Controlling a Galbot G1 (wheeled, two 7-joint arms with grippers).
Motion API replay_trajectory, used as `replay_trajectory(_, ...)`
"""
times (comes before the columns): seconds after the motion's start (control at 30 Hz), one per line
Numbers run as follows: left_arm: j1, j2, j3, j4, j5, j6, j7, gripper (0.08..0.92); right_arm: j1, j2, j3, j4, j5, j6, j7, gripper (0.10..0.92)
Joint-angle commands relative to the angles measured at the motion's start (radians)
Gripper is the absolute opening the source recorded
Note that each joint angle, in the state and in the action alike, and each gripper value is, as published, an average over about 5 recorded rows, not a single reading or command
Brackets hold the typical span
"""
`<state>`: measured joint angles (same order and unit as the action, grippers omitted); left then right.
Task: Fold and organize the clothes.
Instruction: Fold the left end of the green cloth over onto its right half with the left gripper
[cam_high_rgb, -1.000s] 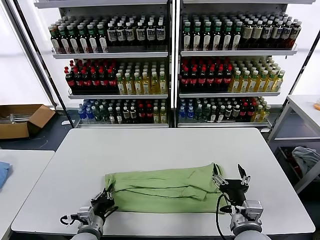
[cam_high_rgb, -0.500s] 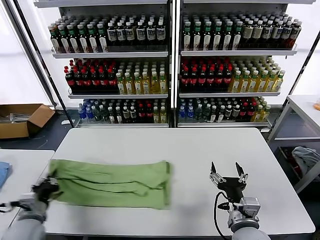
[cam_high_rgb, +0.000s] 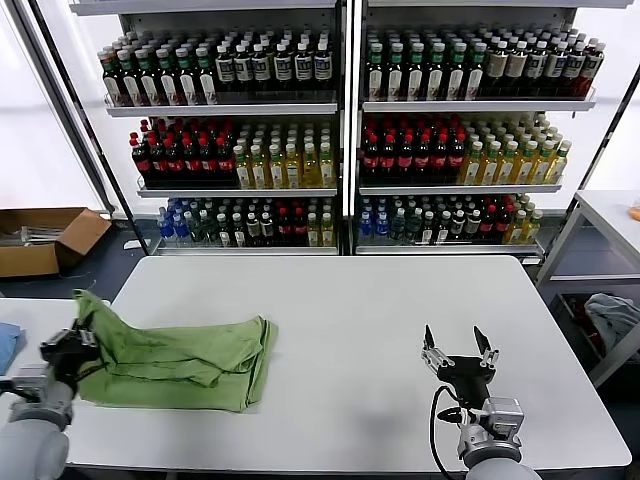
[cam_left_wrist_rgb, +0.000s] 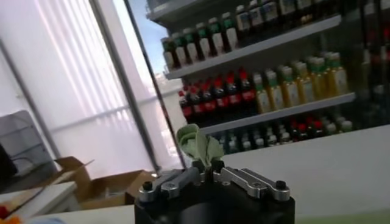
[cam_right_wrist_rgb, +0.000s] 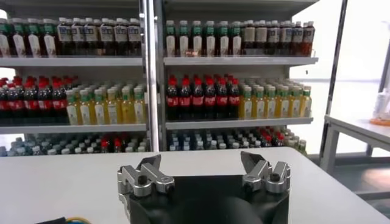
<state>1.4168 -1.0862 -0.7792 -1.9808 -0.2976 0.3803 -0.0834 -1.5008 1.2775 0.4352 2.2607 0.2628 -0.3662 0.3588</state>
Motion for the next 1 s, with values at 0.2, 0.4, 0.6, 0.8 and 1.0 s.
replay_trajectory(0.2,-0.05,-0.207,0.391,-0.068,0.113,0.037,-0.01,0.107,-0.064,0.018,0.039,0.013,-0.01,0.014,0.001,0.823)
replay_trajectory(0.4,-0.068,-0.226,0.426,-0.052,0.134,0.05,-0.009,0.107,-0.068,0.025,0.039,0.006,-0.012,0.018,0.002,0.823)
replay_trajectory(0.6,-0.07,-0.235,0.44,-0.043,0.156,0.052,0.003,0.107,-0.07,0.029,0.027,-0.005,-0.02,0.022,0.002,0.823)
replay_trajectory(0.8,-0.071,-0.257,0.453,0.014,0.225,0.036,0.035,0.115,-0.073,0.028,0.017,-0.007,-0.023,0.026,0.0,0.823)
replay_trajectory(1.0,-0.093,-0.29,0.46,0.15,0.302,-0.048,0.054,0.25,-0.077,0.024,0.016,-0.003,-0.022,0.03,-0.002,0.823)
